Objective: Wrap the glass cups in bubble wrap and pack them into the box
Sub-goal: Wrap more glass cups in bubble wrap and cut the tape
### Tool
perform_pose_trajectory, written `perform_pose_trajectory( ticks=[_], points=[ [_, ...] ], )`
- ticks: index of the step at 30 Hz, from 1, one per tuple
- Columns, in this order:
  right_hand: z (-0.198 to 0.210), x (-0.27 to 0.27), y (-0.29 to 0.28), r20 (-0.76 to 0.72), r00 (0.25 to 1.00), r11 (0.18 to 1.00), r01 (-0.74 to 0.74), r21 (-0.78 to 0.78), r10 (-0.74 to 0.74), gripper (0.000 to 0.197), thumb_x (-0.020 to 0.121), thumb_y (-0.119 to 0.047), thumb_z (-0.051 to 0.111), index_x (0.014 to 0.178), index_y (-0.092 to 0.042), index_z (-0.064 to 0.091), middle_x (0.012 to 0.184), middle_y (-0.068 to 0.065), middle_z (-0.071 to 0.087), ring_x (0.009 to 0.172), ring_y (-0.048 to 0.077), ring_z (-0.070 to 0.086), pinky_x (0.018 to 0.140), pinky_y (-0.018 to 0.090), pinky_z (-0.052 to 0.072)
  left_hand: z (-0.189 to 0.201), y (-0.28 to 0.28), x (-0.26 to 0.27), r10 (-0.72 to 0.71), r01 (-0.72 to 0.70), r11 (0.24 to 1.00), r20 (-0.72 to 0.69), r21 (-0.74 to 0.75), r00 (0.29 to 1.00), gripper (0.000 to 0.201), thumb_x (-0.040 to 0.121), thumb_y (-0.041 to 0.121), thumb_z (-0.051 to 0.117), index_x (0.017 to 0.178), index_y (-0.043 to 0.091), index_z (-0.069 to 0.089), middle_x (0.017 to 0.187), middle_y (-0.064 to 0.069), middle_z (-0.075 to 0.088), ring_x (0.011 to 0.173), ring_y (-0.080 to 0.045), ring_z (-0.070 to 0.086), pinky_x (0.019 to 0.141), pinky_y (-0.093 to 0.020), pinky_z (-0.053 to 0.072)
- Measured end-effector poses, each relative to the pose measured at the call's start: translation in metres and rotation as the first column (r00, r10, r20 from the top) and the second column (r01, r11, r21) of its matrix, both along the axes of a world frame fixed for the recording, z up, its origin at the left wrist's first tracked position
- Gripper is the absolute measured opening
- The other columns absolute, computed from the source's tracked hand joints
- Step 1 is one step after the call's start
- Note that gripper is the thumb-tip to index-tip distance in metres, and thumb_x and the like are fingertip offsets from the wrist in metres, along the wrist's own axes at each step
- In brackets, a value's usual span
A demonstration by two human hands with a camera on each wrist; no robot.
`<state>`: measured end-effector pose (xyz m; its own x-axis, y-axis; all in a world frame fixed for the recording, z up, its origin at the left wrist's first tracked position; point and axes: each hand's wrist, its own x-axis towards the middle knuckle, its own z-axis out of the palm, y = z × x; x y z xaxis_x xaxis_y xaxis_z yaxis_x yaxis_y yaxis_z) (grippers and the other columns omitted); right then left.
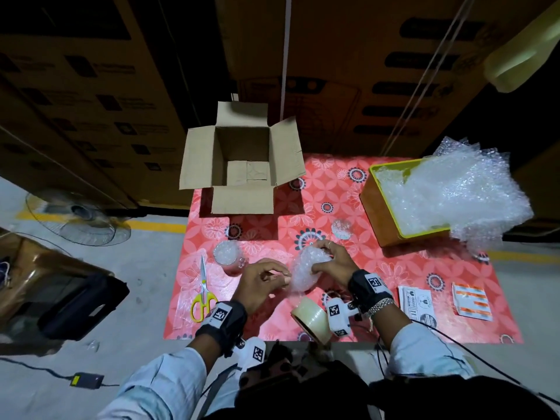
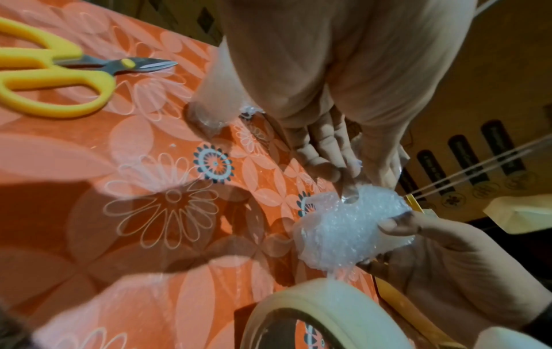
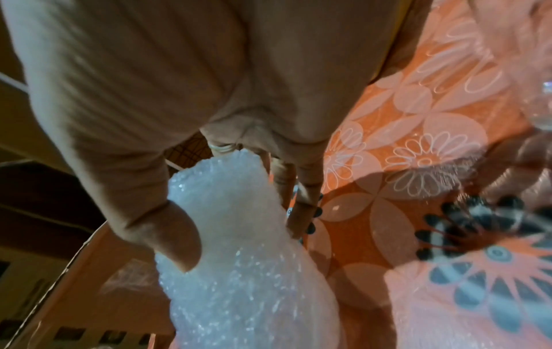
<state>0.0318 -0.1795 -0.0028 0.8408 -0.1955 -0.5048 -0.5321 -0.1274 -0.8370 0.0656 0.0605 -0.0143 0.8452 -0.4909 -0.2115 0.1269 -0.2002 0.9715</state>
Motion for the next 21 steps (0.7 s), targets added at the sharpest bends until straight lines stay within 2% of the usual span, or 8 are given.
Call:
perform_pose_trajectory(
  ticks=[2,4,6,8,10,16,19,21],
  points=[
    [-0.002,-0.001,0.001,0.018,0.999,0.998,0.027,0.059,-0.028,0.052,0.071,0.011,0.077,0.109,-0.022,0.065,0.119,0.007,0.066,0.109,0.028,0.062,0.078,0.029,0.055,-0.001,-0.005,0.007,-0.056,0.054,0.998,0.043,0.038,0.998,0.012,0.084,0.009,0.084,0.088,0.02,0.081,0.099,-0.001,0.075,0.093,-0.022,0.072,0.085,-0.038,0.06],
    [0.0,-0.003,0.004,0.037,0.999,0.994,0.037,0.1,-0.041,0.049,0.075,0.013,0.073,0.108,-0.021,0.067,0.114,0.005,0.068,0.098,0.019,0.065,0.071,0.022,0.055,-0.002,-0.011,0.013,-0.063,0.06,0.996,0.06,0.06,0.996,0.009,0.086,0.011,0.083,0.089,0.019,0.081,0.095,0.001,0.076,0.09,-0.021,0.072,0.082,-0.041,0.061],
    [-0.001,-0.006,0.005,0.038,0.996,0.985,0.073,0.158,-0.08,0.048,0.077,0.014,0.071,0.113,-0.018,0.069,0.113,0.009,0.069,0.092,0.022,0.068,0.069,0.031,0.06,-0.001,-0.015,0.017,-0.038,0.035,0.998,0.047,0.049,0.998,0.006,0.088,0.011,0.08,0.091,0.016,0.081,0.095,0.0,0.077,0.09,-0.023,0.073,0.078,-0.045,0.063],
    [-0.006,-0.007,0.005,0.029,0.991,0.965,0.123,0.23,-0.133,0.051,0.076,0.015,0.07,0.116,-0.017,0.071,0.115,0.017,0.069,0.095,0.036,0.07,0.075,0.05,0.063,-0.002,-0.019,0.021,-0.008,0.007,0.999,0.011,0.041,1.0,0.006,0.091,0.009,0.078,0.092,0.014,0.08,0.095,-0.001,0.077,0.089,-0.024,0.073,0.075,-0.046,0.064],
    [-0.014,-0.008,0.005,-0.007,0.982,0.931,0.18,0.316,-0.188,0.053,0.074,0.017,0.069,0.117,-0.014,0.071,0.118,0.025,0.066,0.098,0.049,0.068,0.075,0.06,0.06,-0.005,-0.024,0.025,0.0,0.0,0.999,-0.009,0.043,1.0,0.007,0.091,0.006,0.076,0.092,0.013,0.078,0.093,-0.002,0.076,0.087,-0.02,0.071,0.073,-0.041,0.063],
    [-0.023,-0.004,0.003,-0.063,0.966,0.864,0.254,0.434,-0.252,0.053,0.073,0.019,0.065,0.117,-0.01,0.07,0.125,0.03,0.06,0.104,0.056,0.064,0.081,0.073,0.053,-0.009,-0.036,0.033,-0.023,0.023,0.997,0.004,0.067,1.0,0.007,0.09,0.005,0.077,0.09,0.012,0.077,0.092,-0.001,0.076,0.087,-0.011,0.068,0.081,-0.021,0.055],
    [-0.026,-0.001,0.004,-0.072,0.963,0.849,0.262,0.459,-0.259,0.053,0.075,0.021,0.059,0.118,-0.009,0.07,0.124,0.031,0.06,0.099,0.053,0.065,0.083,0.073,0.052,-0.012,-0.04,0.039,-0.018,0.015,0.994,0.032,0.106,0.999,0.007,0.09,0.01,0.078,0.088,0.016,0.076,0.094,-0.001,0.073,0.09,-0.011,0.067,0.083,-0.018,0.052],
    [-0.028,0.0,0.004,-0.084,0.963,0.833,0.263,0.487,-0.256,0.053,0.076,0.02,0.059,0.118,-0.01,0.071,0.126,0.031,0.06,0.102,0.051,0.064,0.09,0.07,0.051,-0.014,-0.041,0.041,-0.009,0.011,0.996,-0.028,0.094,1.0,0.003,0.092,0.009,0.075,0.09,0.012,0.074,0.089,0.0,0.073,0.084,-0.008,0.065,0.081,-0.02,0.052]
  ],
)
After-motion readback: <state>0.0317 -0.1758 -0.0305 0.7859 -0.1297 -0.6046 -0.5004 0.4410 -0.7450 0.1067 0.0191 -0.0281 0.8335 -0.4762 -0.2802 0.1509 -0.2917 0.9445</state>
